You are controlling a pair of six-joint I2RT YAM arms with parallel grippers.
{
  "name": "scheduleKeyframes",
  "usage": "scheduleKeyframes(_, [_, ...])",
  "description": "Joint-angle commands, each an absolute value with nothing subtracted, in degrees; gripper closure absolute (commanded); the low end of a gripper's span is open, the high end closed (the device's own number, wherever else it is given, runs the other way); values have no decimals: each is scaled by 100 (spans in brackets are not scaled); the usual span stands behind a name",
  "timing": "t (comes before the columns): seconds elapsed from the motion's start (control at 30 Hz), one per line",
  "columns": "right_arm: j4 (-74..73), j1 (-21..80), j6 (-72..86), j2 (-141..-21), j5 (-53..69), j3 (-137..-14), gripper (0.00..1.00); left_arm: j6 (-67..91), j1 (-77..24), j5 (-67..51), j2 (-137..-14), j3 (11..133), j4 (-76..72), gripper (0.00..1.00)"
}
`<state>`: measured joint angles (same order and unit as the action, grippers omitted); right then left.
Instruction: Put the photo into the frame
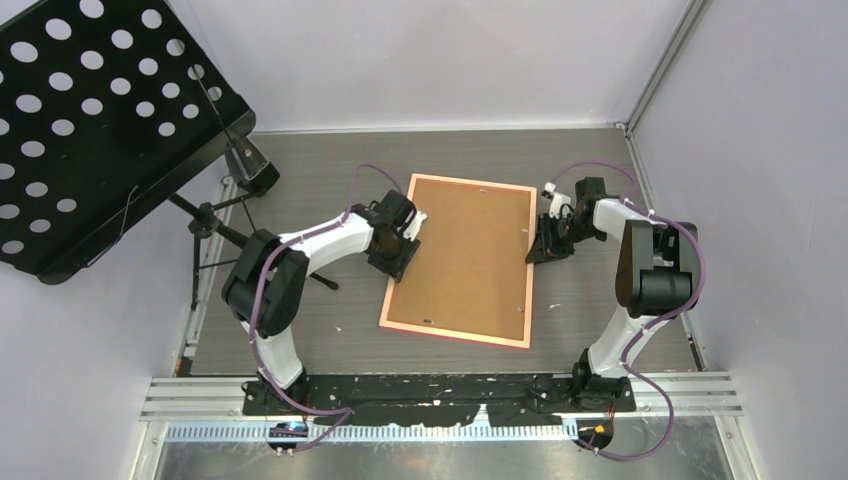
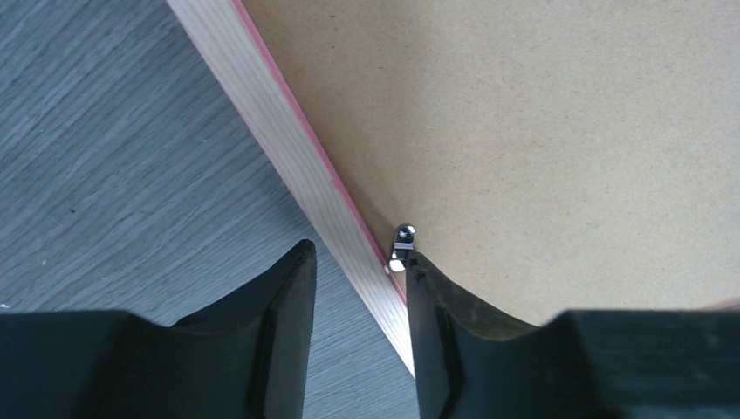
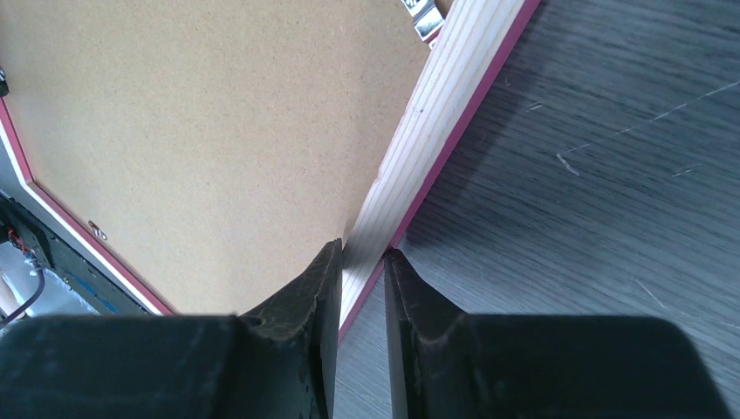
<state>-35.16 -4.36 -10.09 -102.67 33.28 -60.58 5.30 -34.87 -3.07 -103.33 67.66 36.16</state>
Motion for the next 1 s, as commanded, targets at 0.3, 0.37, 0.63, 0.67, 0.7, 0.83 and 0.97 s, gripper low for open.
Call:
scheduleKeyframes(0.3, [-3404,-474,-1185,-10420,3034,-6091,95,282,-3519,-272,-10176,6523,3071,88])
scheduleKeyframes(0.37, [-3397,-472,-1184,-10416,3023,-6091,95,260,-3527,-303,-10124,6484,3012,94])
scheduleKeyframes(0.63, [-3393,-466,-1194,-10418,2982,-6106,94,164,-3552,-462,-10067,6569,3036,100])
scheduleKeyframes(0.67, [-3397,-466,-1195,-10420,2981,-6107,95,151,-3556,-484,-10066,6608,3055,100])
scheduleKeyframes(0.7, [-3394,-466,-1195,-10418,2980,-6108,94,145,-3551,-493,-10056,6647,3082,98])
scheduleKeyframes(0.83, [-3393,-466,-1191,-10431,2986,-6123,95,164,-3552,-475,-10080,6788,3231,64])
scheduleKeyframes(0.97, [-3397,-457,-1181,-10433,2984,-6122,95,178,-3561,-437,-10175,6900,3322,52])
